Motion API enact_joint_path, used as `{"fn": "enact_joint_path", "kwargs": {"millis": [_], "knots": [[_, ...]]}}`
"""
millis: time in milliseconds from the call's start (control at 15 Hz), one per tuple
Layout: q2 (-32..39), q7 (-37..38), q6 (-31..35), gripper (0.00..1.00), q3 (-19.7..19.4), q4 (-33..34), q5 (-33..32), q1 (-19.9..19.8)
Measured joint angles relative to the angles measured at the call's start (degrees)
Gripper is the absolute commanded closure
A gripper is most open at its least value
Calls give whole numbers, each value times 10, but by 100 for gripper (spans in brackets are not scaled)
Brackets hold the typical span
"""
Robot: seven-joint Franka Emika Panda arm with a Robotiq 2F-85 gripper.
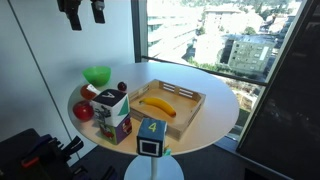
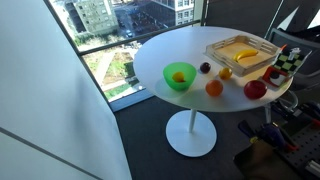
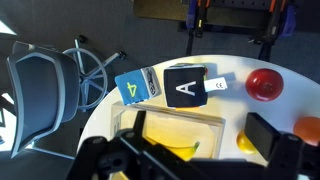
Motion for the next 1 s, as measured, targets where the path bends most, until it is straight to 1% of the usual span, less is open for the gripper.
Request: {"fn": "enact_joint_path", "kwargs": {"millis": [267, 533, 800, 1000], "knots": [[0, 1, 0, 0, 0, 0, 0, 1], [9, 5, 3, 0, 0, 0, 1, 10], [27, 23, 28, 0, 0, 1, 11, 21], [47, 31, 55, 0, -1, 4, 27, 23]]}}
